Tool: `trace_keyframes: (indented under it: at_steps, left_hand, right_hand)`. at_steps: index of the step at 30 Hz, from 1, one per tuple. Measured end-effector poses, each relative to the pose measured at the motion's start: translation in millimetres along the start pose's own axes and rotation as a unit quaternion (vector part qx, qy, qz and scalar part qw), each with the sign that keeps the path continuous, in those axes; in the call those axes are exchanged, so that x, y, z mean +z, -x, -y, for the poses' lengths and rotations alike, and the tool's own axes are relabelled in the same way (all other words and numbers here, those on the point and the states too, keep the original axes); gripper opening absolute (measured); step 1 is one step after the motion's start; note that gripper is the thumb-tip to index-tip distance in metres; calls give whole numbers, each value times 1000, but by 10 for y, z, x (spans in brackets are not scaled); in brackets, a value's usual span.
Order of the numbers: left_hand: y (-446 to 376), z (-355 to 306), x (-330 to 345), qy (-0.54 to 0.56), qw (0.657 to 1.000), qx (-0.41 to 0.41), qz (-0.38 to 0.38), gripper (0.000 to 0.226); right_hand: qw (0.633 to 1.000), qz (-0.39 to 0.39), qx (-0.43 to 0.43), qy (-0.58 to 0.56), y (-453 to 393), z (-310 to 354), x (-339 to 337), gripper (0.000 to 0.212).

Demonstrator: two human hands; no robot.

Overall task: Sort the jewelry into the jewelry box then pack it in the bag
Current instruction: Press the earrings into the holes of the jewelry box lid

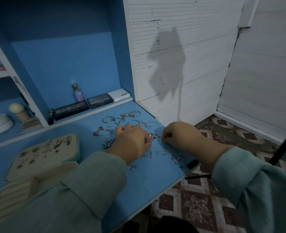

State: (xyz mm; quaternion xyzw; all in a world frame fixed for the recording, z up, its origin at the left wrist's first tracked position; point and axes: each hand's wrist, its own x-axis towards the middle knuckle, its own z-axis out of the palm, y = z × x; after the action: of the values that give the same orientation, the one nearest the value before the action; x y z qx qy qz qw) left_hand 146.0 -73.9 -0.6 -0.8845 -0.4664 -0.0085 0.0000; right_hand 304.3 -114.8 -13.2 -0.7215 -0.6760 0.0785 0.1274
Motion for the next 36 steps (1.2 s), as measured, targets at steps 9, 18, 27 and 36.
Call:
trace_keyframes:
  at_steps: [9,18,27,36]
  left_hand:
    - [123,106,-228,84,996,-29,1,12]
    - [455,582,-480,174,983,-45,-32,14]
    - [927,1395,-464,229,963,-118,-75,19]
    - [1122,2002,-273,307,928,-194,-83,17]
  right_hand:
    - [999,29,-5,-17,32,161,-127,14]
    - [980,-2,-42,-197,-24,730,-235,7]
    - [943,46,-62,-323,-307,1496,47,9]
    - [921,77,-44,-378,-588,2081,419,24]
